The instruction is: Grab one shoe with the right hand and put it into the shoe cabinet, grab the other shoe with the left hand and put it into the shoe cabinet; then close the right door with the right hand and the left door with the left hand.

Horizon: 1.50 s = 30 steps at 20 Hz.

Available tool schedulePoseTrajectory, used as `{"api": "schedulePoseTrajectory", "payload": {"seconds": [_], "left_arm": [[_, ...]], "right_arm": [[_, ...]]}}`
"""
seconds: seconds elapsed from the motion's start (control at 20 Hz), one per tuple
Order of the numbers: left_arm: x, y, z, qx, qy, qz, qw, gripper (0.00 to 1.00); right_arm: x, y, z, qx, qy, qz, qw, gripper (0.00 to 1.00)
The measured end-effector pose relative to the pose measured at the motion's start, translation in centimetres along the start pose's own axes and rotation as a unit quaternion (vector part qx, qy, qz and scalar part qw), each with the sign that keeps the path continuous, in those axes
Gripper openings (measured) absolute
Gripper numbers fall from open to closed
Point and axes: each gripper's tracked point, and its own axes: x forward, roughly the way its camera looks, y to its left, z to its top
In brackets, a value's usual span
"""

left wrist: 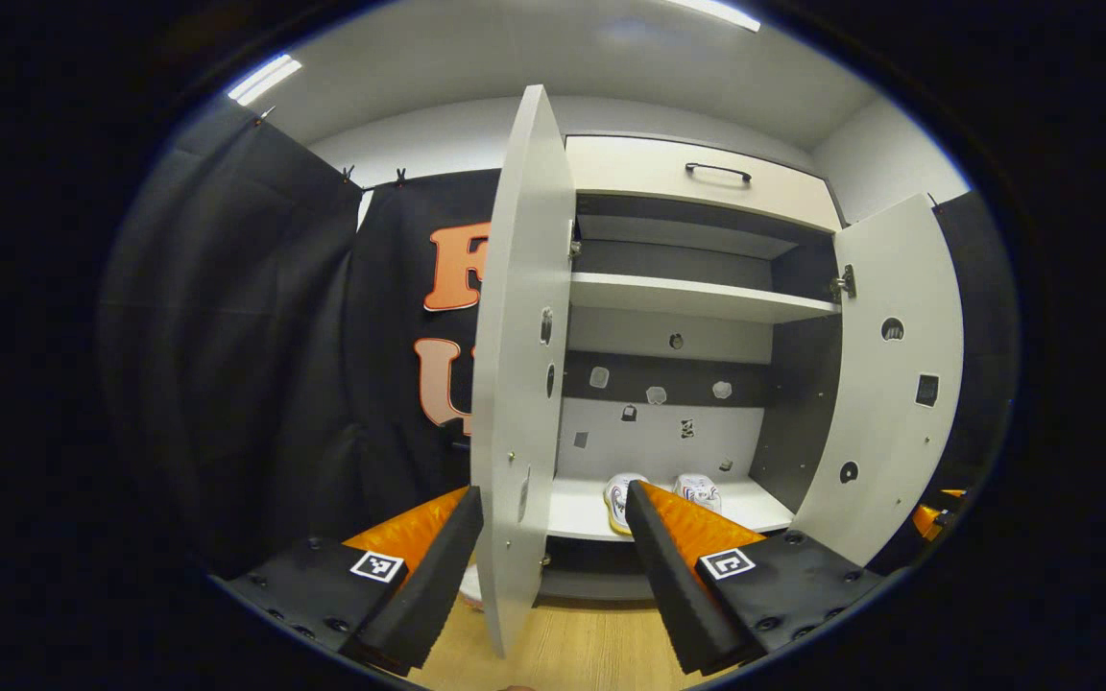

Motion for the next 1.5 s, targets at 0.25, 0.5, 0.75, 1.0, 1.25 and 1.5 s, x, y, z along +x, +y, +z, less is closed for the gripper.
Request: {"api": "schedulePoseTrajectory", "payload": {"seconds": [0.25, 0.5, 0.75, 1.0, 1.25, 1.5], "left_arm": [[-2.4, 3.4, 1.9, 0.024, -0.026, 0.031, 0.999, 0.95], [-3.1, 5.4, 3.5, 0.029, -0.039, 0.03, 0.998, 0.96], [-2.8, 7.3, 2.6, 0.02, -0.032, 0.026, 0.999, 0.96], [-1.3, 8.2, 2.1, 0.022, -0.028, 0.01, 0.999, 0.96], [0.0, 9.2, 1.5, 0.02, -0.024, -0.006, 1.0, 0.96], [0.6, 11.0, 1.0, 0.019, -0.022, -0.008, 1.0, 0.96]], "right_arm": [[2.7, 0.9, -2.5, 0.013, 0.024, 0.008, 1.0, 0.93], [3.1, 3.1, -2.6, 0.028, 0.022, 0.011, 0.999, 0.93], [3.2, 4.0, -2.5, 0.021, 0.019, 0.002, 1.0, 0.91], [2.9, 6.8, -2.1, 0.001, 0.014, 0.004, 1.0, 0.89], [3.2, 10.5, -2.4, 0.008, 0.015, 0.02, 1.0, 0.88], [4.1, 14.1, -2.5, 0.023, 0.014, 0.039, 0.999, 0.88]]}}
